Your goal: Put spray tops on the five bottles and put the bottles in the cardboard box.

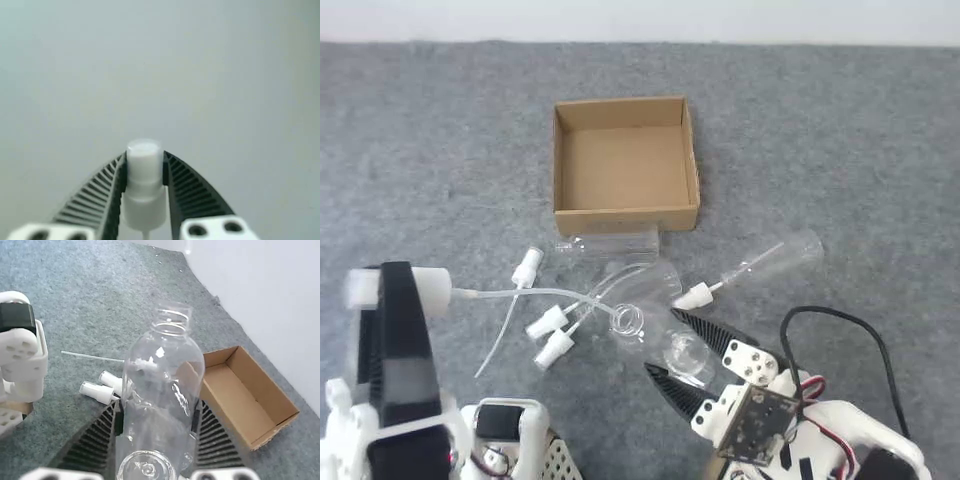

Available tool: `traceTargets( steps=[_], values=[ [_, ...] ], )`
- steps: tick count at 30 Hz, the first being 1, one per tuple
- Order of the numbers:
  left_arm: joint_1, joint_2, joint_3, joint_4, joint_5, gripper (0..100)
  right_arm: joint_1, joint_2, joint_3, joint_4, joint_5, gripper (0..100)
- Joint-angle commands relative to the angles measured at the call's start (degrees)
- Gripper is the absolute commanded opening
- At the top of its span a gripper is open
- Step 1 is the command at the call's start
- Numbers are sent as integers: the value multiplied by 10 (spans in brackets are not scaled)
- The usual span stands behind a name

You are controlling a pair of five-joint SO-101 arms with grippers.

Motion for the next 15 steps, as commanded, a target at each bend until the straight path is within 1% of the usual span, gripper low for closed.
traceTargets(
  steps=[1,4,9,15],
  values=[
    [-3,-6,2,12,-7,12,-5,0,-11,-20,26,27],
    [-3,-6,3,16,-25,12,-5,0,-11,-39,29,27],
    [-3,-6,5,22,-26,12,-5,0,-11,-77,29,27],
    [-3,-6,6,25,-27,12,-5,0,-11,-80,29,27]
  ],
)
